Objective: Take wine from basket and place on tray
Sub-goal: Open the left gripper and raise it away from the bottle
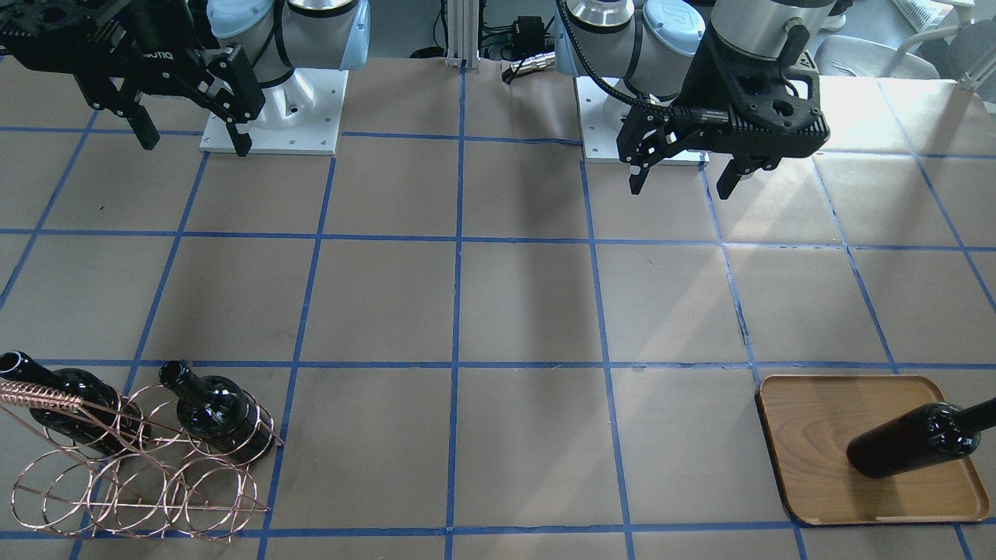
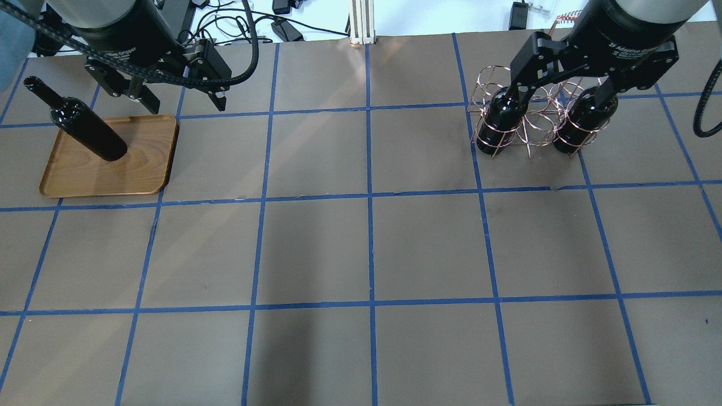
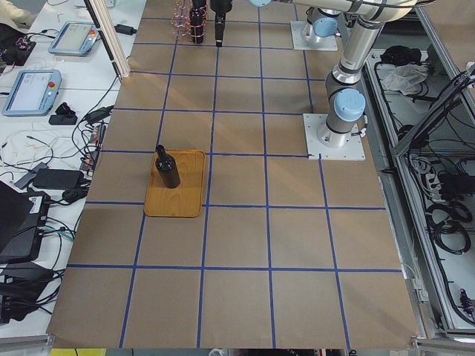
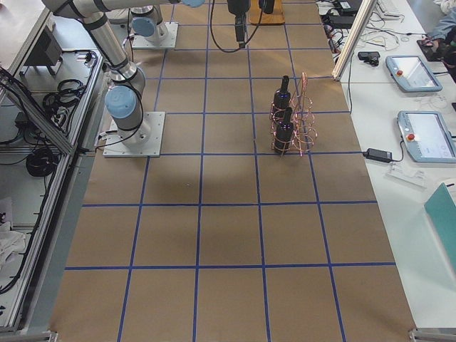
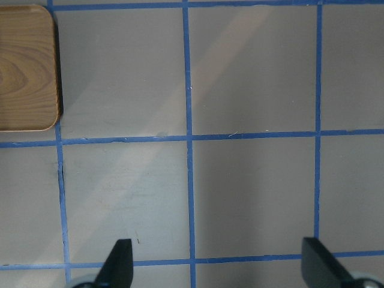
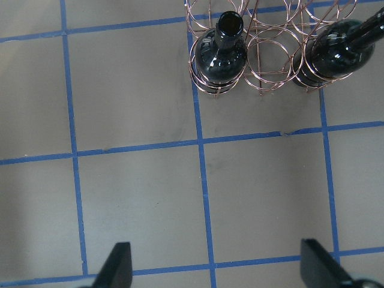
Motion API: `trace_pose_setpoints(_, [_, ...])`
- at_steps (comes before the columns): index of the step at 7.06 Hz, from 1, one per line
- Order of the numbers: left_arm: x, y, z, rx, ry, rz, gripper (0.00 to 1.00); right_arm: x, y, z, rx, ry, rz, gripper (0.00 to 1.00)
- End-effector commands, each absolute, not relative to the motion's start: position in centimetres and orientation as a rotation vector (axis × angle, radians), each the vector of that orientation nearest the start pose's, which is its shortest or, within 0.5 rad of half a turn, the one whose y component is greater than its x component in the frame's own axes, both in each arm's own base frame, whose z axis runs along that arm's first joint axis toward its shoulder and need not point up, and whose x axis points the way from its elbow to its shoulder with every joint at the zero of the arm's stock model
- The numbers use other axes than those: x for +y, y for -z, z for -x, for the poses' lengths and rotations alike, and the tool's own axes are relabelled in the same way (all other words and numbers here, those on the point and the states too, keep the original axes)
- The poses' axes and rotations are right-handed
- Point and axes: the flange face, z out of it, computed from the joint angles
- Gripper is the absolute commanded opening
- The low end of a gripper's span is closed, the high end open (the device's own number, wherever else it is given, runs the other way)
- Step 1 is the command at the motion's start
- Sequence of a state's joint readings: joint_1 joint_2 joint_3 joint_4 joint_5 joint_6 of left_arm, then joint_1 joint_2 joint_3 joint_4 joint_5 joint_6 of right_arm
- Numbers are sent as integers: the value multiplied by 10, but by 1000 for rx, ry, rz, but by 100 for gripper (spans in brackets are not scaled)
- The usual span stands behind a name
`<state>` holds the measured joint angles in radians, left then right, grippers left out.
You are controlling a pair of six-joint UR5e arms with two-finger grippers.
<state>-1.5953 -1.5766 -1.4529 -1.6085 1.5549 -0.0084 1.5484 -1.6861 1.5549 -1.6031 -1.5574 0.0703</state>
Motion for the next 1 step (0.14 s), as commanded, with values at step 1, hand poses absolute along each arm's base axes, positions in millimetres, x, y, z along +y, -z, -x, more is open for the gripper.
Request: trace_pose_setpoints(1, [-493, -540, 149, 3159, 121, -30, 100, -457, -554, -124, 3108, 258, -144, 100])
